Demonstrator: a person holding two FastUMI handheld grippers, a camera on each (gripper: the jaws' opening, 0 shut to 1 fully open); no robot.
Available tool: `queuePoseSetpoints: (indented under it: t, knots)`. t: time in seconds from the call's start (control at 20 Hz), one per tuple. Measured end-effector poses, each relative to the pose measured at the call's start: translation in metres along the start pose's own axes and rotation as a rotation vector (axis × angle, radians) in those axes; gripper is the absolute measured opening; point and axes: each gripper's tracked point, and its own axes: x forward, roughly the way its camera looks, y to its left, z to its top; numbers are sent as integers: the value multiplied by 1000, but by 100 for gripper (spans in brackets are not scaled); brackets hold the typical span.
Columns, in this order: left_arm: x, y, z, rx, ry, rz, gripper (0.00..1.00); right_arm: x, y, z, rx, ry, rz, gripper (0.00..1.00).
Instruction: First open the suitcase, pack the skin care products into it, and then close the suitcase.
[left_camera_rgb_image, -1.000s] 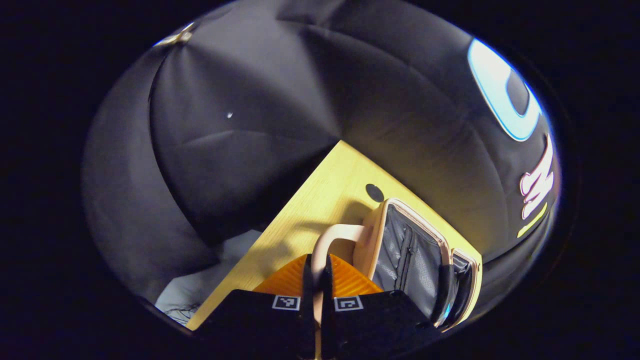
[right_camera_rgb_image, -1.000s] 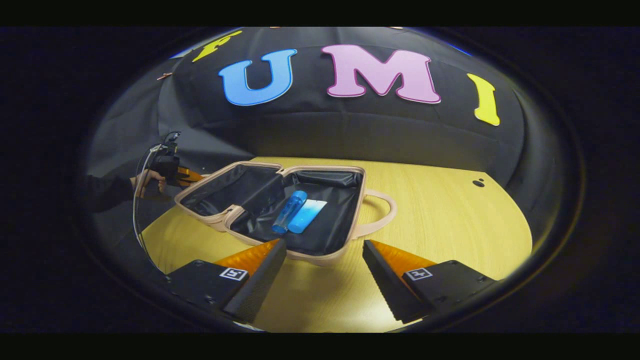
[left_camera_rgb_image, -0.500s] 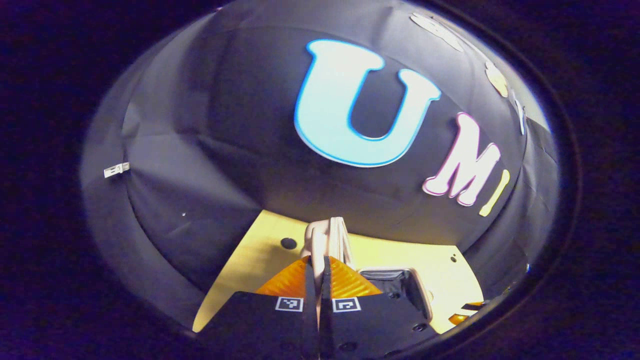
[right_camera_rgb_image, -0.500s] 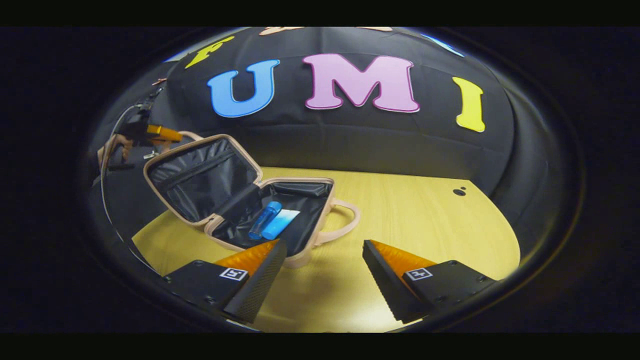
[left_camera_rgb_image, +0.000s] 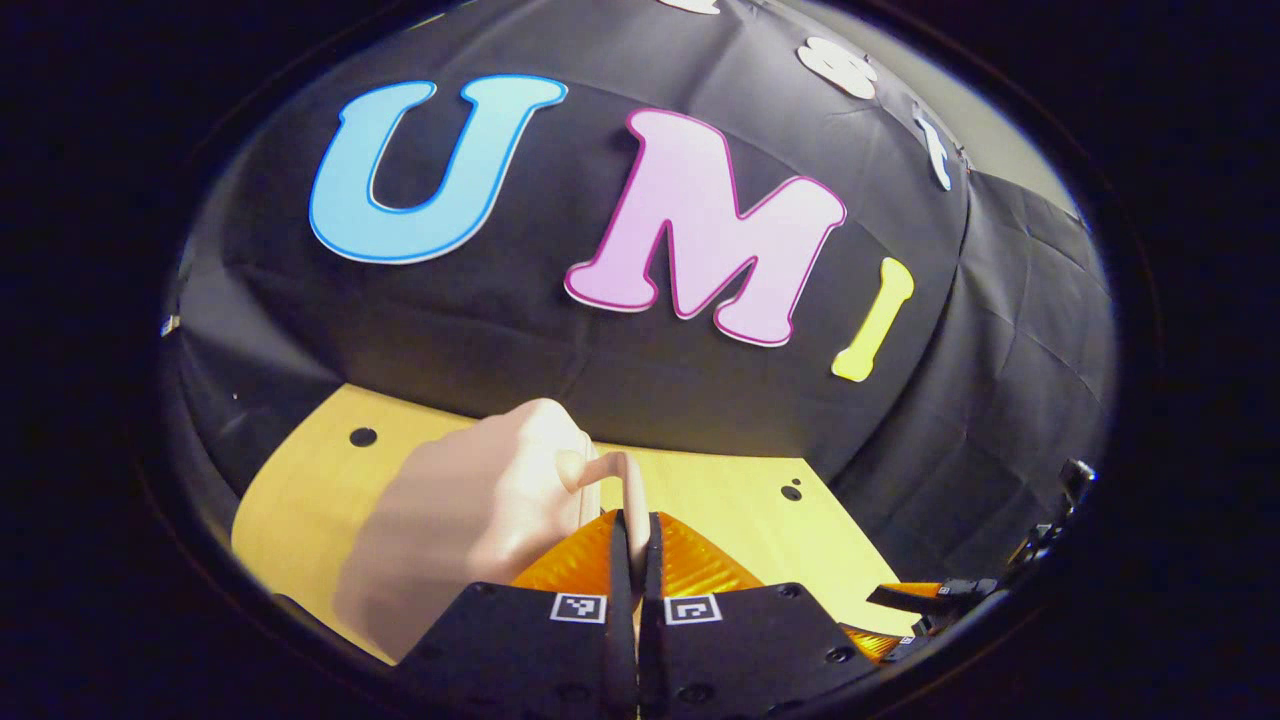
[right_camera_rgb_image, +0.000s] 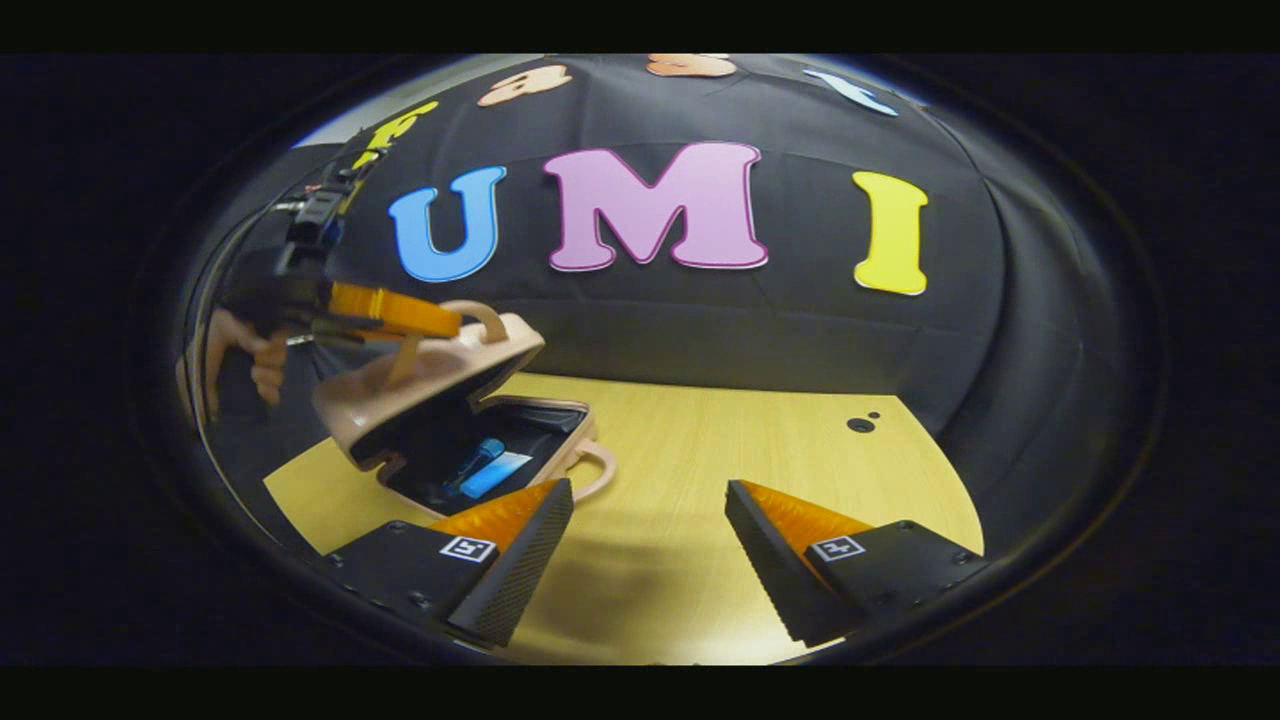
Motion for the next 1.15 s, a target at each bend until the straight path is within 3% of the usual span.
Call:
queuePoseSetpoints:
  t: [0.05,0.3,0.5,0.55,0.6,0.75,0.8,0.85,1.15]
  knots:
    - [21,-15,-29,10,21,7,7,-3,-13,11,23,-46,-10,97]
    - [66,-30,-94,64,119,36,8,-19,-40,8,64,-47,-72,97]
    - [67,-33,-111,-33,157,40,20,-33,-54,13,51,-45,-99,97]
    - [64,-36,-99,-48,114,34,29,-38,-55,19,49,-56,-107,97]
    - [53,-37,-85,-49,71,15,31,-43,-56,28,43,-74,-116,97]
    - [-1,-46,-33,-9,-44,-5,74,-57,-52,59,32,-137,-141,97]
    - [-20,-49,-17,1,-86,1,80,-62,-48,70,32,-159,-143,97]
    - [-38,-52,2,14,-128,6,93,-69,-42,81,34,-180,-143,97]
    - [-186,-61,110,110,-468,82,96,-126,4,157,19,-335,-129,97]
